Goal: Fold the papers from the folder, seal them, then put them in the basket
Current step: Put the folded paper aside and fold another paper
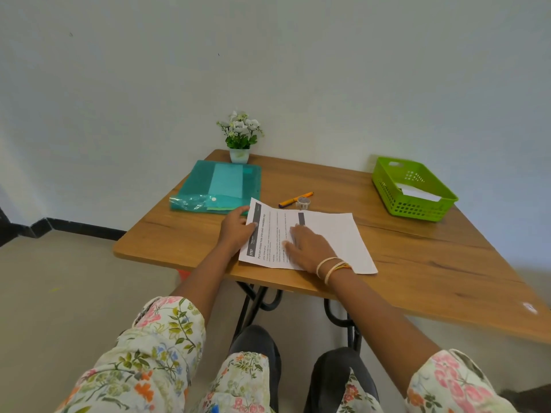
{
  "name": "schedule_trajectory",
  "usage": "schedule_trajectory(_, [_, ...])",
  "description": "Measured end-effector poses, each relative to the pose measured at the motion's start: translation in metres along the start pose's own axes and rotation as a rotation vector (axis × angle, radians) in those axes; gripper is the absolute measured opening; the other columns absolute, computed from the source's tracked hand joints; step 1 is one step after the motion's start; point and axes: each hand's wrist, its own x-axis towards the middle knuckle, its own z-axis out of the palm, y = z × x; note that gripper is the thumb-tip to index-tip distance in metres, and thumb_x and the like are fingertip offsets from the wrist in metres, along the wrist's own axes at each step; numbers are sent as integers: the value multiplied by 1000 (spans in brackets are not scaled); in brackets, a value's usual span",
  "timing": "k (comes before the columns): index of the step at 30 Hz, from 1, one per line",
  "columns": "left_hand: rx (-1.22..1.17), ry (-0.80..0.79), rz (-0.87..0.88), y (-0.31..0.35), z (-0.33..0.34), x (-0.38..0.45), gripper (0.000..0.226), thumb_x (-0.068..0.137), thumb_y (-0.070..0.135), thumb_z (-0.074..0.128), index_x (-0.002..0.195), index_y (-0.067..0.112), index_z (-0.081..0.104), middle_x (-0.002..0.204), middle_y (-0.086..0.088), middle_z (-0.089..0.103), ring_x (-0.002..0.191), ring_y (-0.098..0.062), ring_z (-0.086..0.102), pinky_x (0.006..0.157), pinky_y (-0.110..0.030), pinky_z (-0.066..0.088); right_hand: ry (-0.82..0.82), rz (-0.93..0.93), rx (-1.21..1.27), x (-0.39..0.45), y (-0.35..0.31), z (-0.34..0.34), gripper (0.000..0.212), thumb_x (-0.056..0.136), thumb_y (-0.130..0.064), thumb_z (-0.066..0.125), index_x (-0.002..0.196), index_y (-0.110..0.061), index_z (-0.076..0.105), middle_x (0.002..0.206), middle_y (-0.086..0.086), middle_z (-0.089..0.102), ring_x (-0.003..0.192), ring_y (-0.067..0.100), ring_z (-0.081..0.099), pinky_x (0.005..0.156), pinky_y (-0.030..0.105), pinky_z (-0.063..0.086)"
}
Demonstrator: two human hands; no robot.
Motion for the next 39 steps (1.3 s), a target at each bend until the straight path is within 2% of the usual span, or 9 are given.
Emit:
schedule_trajectory(3, [20, 19, 30, -1, 0, 0, 52, 90, 6, 63, 138, 20, 47, 113, -11, 67, 84, -19, 69, 53, -23, 54, -1, -7, -82, 6, 1, 10, 66, 97, -55, 30, 151, -18, 22, 160, 3, 17, 147, 22, 18, 118, 43, 17])
schedule_trajectory(12, [-239, 59, -14, 1, -2, -2, 36, 99, 32, 50, 132, 18, 53, 105, -7, 69, 81, -16, 69, 62, -28, 54, 62, -10, -98, 10, 11, 14, 65, 97, -55, 27, 151, -19, 22, 160, 3, 18, 147, 21, 18, 119, 41, 15])
schedule_trajectory(16, [-385, -45, 31, 5, 2, -11, 34, 103, 37, 37, 134, 32, 48, 96, -5, 71, 75, -17, 69, 58, -28, 57, 81, -59, -43, 13, 2, 17, 62, 98, -52, 25, 149, -16, 27, 158, 5, 22, 145, 21, 21, 119, 41, 19])
schedule_trajectory(19, [-220, -75, 80, 6, 7, -16, 30, 101, 40, 42, 126, 35, 59, 98, 2, 72, 87, -14, 67, 70, -30, 57, 123, -98, 69, 16, -7, 19, 52, 100, -43, 30, 142, -15, 40, 149, 7, 40, 134, 25, 41, 111, 38, 35])
schedule_trajectory(22, [-62, -71, 110, 2, 10, -17, 23, 94, 40, 55, 107, 30, 71, 100, 5, 72, 84, -13, 63, 74, -31, 53, 221, 50, 497, 16, -7, 9, 40, 102, -34, 32, 121, -12, 59, 121, 9, 62, 108, 25, 57, 93, 34, 43])
schedule_trajectory(25, [120, -64, 162, -1, 12, -14, 27, 93, 37, 58, 112, 23, 72, 113, 6, 69, 98, -12, 60, 84, -27, 48, 320, 174, 792, 18, 0, -1, 35, 101, -25, 36, 105, -7, 66, 102, 10, 67, 93, 23, 60, 84, 32, 46])
schedule_trajectory(29, [252, -94, 214, -2, 13, -12, 21, 90, 28, 63, 108, 25, 73, 116, 7, 68, 105, -8, 59, 91, -28, 49, 179, 241, 788, 25, 0, -5, 34, 89, -13, 54, 122, -11, 59, 100, 10, 71, 90, 21, 68, 89, 35, 53])
schedule_trajectory(34, [316, -94, 258, -4, 13, -12, 22, 88, 26, 64, 109, 29, 71, 115, 9, 68, 103, -7, 59, 91, -33, 52, 155, 304, 718, 35, -16, -1, 42, 81, -19, 68, 121, -14, 58, 111, 9, 66, 102, 25, 65, 95, 40, 52])
schedule_trajectory(39, [220, -48, 209, -1, 11, -10, 28, 89, 20, 66, 116, 26, 68, 118, 3, 66, 101, -8, 58, 89, -25, 50, 125, 512, 1062, 38, -26, -3, 42, 76, 1, 73, 113, -12, 60, 106, 14, 65, 81, 29, 70, 75, 38, 61])
